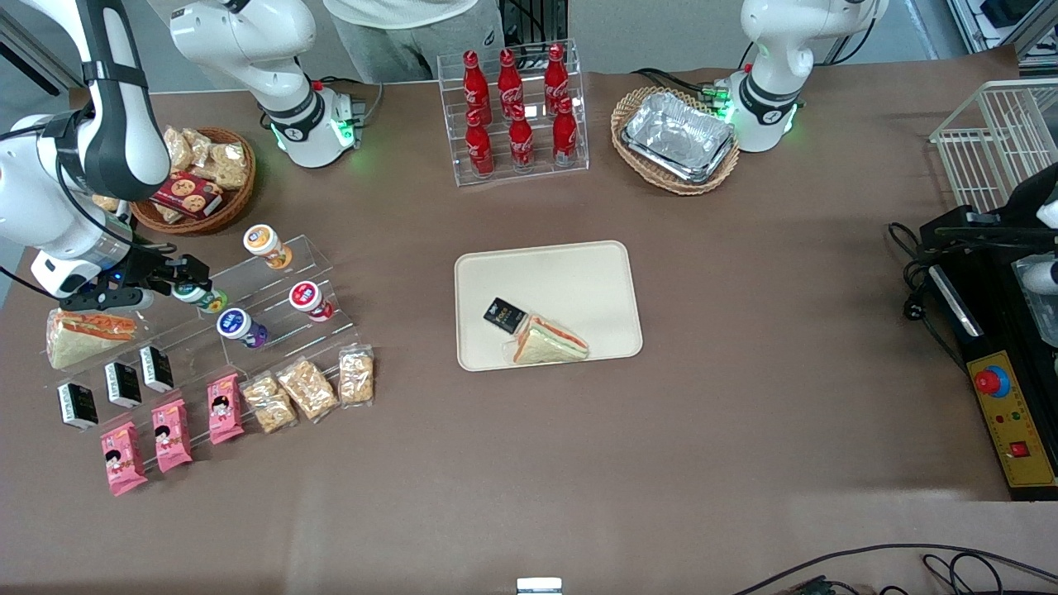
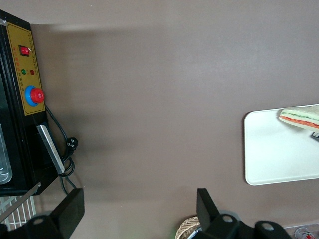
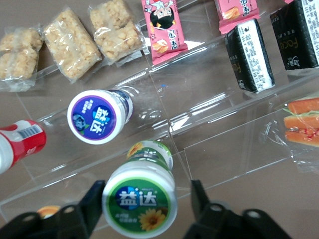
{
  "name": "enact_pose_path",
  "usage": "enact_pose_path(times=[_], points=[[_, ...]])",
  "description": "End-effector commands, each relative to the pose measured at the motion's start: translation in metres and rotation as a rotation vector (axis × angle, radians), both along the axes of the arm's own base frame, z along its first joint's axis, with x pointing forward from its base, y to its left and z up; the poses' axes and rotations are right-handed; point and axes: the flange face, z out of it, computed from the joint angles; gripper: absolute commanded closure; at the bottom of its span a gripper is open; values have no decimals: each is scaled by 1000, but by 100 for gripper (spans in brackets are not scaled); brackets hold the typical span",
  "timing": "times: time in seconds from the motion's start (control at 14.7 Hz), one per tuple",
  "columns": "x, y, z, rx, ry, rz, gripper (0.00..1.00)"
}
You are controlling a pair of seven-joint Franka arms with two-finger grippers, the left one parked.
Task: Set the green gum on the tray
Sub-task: 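Close the right gripper around the green-labelled gum bottle's cap, then lift the green gum bottle up off the rack with the right gripper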
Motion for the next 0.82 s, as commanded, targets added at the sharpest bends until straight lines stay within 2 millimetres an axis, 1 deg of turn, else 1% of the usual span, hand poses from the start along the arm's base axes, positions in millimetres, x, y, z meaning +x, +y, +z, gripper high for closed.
enact_pose_path(times=[0.0,0.07,0.2,0.27,0.34,0.41,0.48,0.61,0.68,0.75], points=[[-4,-9,-4,-14,-15,-16,49],[-4,-9,-5,-13,-13,-16,57],[-3,-7,-5,-14,-15,-11,78],[-2,-5,-3,-15,-19,-7,86],[1,-2,0,-16,-25,1,92],[2,2,9,-16,-33,11,96],[5,3,26,-15,-50,15,100],[18,0,67,-9,6,14,100],[23,1,84,-7,35,6,100],[27,8,103,-12,50,-1,100]])
